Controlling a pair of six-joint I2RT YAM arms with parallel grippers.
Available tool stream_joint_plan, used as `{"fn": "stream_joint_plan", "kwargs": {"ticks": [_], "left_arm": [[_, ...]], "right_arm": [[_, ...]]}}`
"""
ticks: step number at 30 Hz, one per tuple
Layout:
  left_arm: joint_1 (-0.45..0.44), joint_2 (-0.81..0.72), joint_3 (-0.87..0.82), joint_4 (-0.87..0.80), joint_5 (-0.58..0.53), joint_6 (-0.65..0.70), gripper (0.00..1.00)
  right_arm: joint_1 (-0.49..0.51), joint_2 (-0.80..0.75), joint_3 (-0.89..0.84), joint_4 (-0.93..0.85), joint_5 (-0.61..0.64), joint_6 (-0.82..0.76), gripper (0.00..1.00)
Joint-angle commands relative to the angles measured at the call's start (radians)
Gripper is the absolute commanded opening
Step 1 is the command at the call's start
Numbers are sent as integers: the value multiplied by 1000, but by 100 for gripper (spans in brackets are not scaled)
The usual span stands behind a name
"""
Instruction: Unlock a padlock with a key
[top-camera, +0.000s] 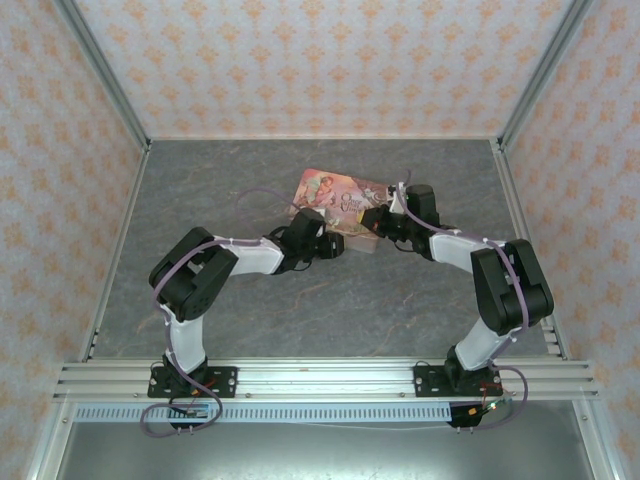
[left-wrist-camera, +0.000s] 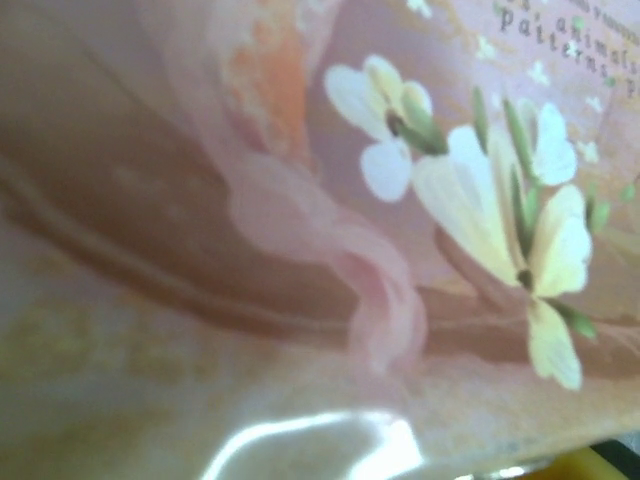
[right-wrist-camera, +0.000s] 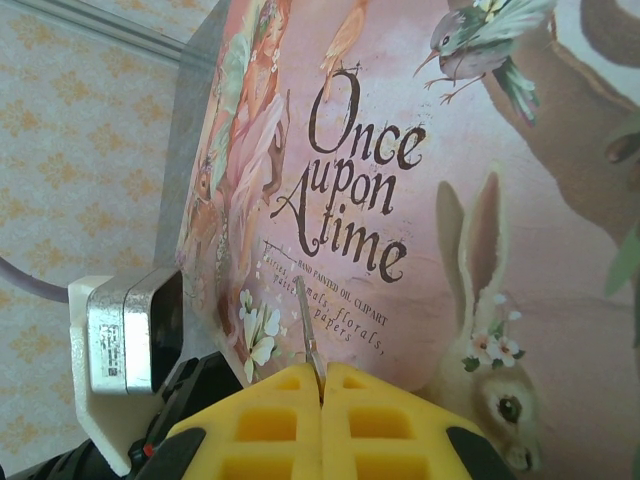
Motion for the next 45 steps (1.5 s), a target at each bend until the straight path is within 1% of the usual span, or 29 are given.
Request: {"fn": "stream_joint_plan", "kwargs": {"ticks": [1, 6, 11, 17, 18, 23, 26, 32, 37, 40, 45], "left_arm": [[-14, -11, 24, -26, -82, 40, 46], [-22, -10, 35, -48, -118, 45, 45], [-28, -13, 46, -65, -145, 47, 46], [-36, -19, 54, -81, -170, 49, 43], [-36, -21, 56, -85, -176, 50, 42], [-42, -24, 62, -102, -189, 78, 31], [-42, -33, 62, -107, -191, 75, 28], [-42, -68, 63, -131, -186, 60, 26], [-41, -111, 85, -180, -173, -24, 26], [-42, -128, 122, -218, -133, -66, 24], [-41, -136, 212, -286, -41, -115, 24]], "right_arm": [[11, 24, -39, -66, 0, 2, 0], [12, 24, -41, -61, -3, 3, 0], [12, 21, -41, -59, -5, 3, 0], [13, 21, -40, -59, -6, 0, 0], [13, 20, -41, -60, -5, 1, 0], [12, 11, -42, -52, -2, -3, 0], [10, -9, -35, -55, 3, -12, 0], [3, -84, -9, -52, 6, -43, 0], [0, -188, -31, -62, 26, -100, 0], [0, -259, -78, -63, 28, -155, 0], [4, -372, -154, -107, -4, -278, 0]]}}
